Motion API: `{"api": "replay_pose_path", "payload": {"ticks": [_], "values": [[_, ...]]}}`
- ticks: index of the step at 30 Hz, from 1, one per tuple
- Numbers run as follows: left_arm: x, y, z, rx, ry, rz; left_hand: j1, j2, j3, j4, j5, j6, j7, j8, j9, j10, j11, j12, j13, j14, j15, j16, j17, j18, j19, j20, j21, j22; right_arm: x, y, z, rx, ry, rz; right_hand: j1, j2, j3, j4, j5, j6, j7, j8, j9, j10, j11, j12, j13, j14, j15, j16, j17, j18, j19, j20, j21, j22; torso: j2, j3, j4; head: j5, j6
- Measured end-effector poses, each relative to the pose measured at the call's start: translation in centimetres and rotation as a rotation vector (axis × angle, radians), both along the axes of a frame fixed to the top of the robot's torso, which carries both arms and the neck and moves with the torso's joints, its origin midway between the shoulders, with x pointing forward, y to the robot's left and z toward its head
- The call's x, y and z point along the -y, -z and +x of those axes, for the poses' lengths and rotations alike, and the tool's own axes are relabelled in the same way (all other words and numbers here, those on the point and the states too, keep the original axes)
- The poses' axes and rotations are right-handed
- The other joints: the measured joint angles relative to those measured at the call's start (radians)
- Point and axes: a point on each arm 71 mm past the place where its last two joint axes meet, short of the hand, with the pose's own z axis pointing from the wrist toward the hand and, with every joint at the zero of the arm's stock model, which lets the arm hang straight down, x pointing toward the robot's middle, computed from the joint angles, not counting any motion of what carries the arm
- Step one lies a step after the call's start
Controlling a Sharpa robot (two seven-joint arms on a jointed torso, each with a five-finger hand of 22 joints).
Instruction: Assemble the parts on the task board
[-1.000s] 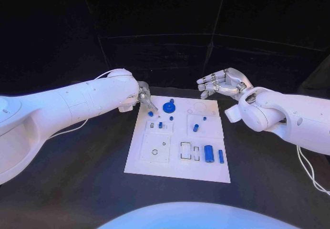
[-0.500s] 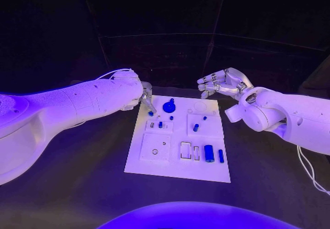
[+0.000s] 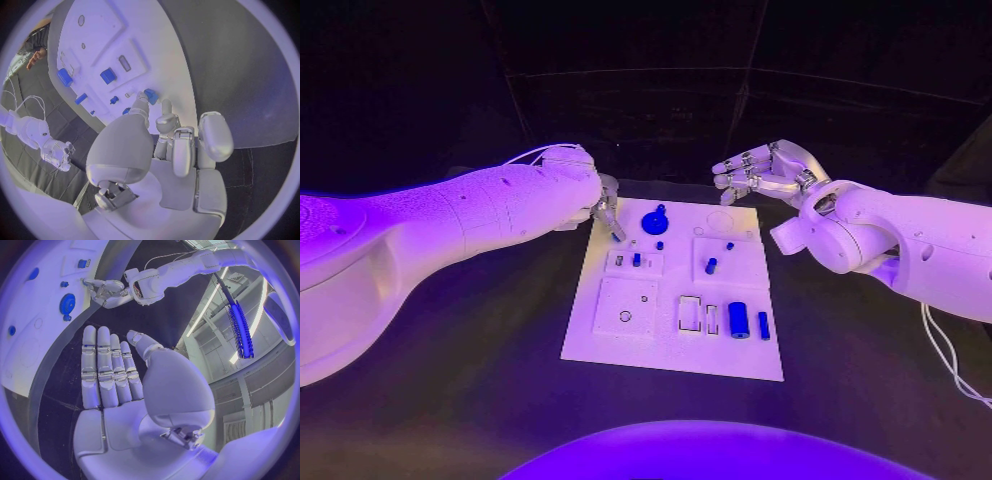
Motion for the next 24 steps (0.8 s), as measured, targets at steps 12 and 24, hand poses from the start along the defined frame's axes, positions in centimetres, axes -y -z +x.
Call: {"api": "replay_pose_path", "payload": {"ticks": [12,24], "values": [[0.24,0.11,0.05,-0.004,0.005,0.008,-0.005,-0.005,-0.024,0.008,0.0,0.0,0.0,0.004,0.005,-0.004,-0.004,0.0,-0.004,0.0,0.0,0.0,0.0,0.0,0.0,0.0,-0.004,-0.004,-0.11,0.02,0.03,-0.001,-0.003,0.0,-0.002,0.002,0.0,0.0,0.0,0.0,0.0,0.0,0.0,0.0,0.0,0.0,-0.001,0.0,0.0,0.0,-0.001,0.0,0.0,0.0,-0.004,-0.001,0.0,0.0003,0.0001,0.002,0.002],[0.2,0.28,0.01,-0.004,0.005,0.011,-0.005,-0.005,-0.027,0.011,0.0,0.0,0.0,0.007,0.007,-0.004,-0.004,-0.004,-0.004,0.0,0.0,0.0,0.0,0.0,0.0,0.0,-0.004,-0.003,-0.13,0.02,0.04,-0.001,-0.004,0.0,-0.004,0.004,0.0,0.0,0.0,0.0,0.0,0.0,0.0,0.0,0.0,0.0,-0.001,0.0,0.0,-0.004,-0.001,0.0,0.0,0.0,-0.004,-0.001,-0.001,0.0003,0.0012,0.002,0.001]]}}
